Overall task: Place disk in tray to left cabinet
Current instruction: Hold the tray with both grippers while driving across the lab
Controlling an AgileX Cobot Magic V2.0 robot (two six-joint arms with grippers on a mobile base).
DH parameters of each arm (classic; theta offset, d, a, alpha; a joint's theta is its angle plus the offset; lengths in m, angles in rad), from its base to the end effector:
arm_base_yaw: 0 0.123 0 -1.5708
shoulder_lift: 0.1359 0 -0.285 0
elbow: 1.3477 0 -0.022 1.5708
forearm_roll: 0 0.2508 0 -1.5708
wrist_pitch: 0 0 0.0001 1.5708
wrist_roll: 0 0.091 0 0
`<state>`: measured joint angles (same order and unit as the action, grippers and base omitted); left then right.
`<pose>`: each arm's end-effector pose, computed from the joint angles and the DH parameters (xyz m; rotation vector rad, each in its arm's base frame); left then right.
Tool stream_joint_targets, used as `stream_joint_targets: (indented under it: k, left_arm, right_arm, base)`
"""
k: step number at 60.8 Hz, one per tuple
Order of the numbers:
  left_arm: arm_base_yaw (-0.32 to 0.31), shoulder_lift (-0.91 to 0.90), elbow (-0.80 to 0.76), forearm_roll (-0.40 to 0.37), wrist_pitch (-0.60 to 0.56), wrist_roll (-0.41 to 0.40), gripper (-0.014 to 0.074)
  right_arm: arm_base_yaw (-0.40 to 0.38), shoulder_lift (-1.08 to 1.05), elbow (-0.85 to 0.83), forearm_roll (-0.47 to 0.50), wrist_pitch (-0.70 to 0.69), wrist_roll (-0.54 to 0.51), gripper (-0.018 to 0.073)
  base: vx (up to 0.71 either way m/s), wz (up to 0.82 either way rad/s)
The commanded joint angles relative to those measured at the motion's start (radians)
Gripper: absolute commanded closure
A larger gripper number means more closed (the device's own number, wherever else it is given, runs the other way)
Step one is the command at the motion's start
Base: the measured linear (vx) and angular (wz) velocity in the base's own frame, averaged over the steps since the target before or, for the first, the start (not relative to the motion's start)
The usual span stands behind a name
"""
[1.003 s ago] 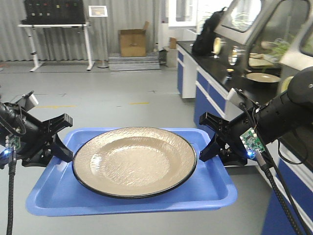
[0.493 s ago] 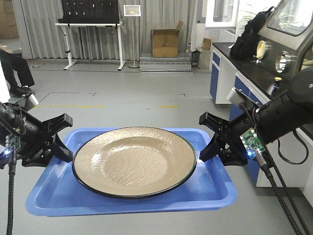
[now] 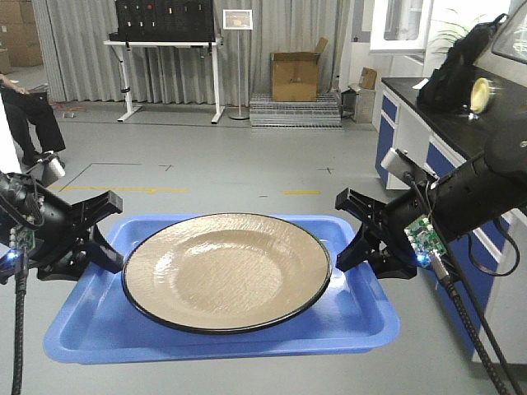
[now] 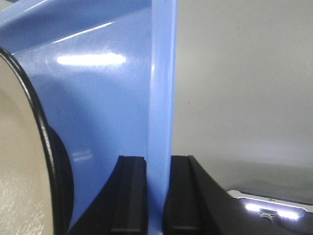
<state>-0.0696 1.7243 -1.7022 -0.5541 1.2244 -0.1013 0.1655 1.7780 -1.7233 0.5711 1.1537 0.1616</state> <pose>0.3616 -0.0704 0.3638 -0.1511 2.6693 -0.8131 0.3722 0.1078 0.3527 0.1481 2.6638 0.8760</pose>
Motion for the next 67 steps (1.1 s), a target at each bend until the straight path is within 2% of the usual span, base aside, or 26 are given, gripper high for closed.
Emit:
stream_joint_targets:
  k: [1,67]
  left_arm:
    - [-0.042,-0.058,-0.033,-0.24,0.03,-0.013,0.0596]
    - [-0.042,-0.058,-0.033,-0.24,0.03,-0.013,0.0596]
  right_arm:
    - [0.031,-0.049,-0.043,0.245,-0.043,-0.002,0.0561]
    - [0.031,-0.049,-0.043,0.245,-0.043,-0.002,0.0561]
  base:
    - [0.49,0.06]
    - [0.57,0.04]
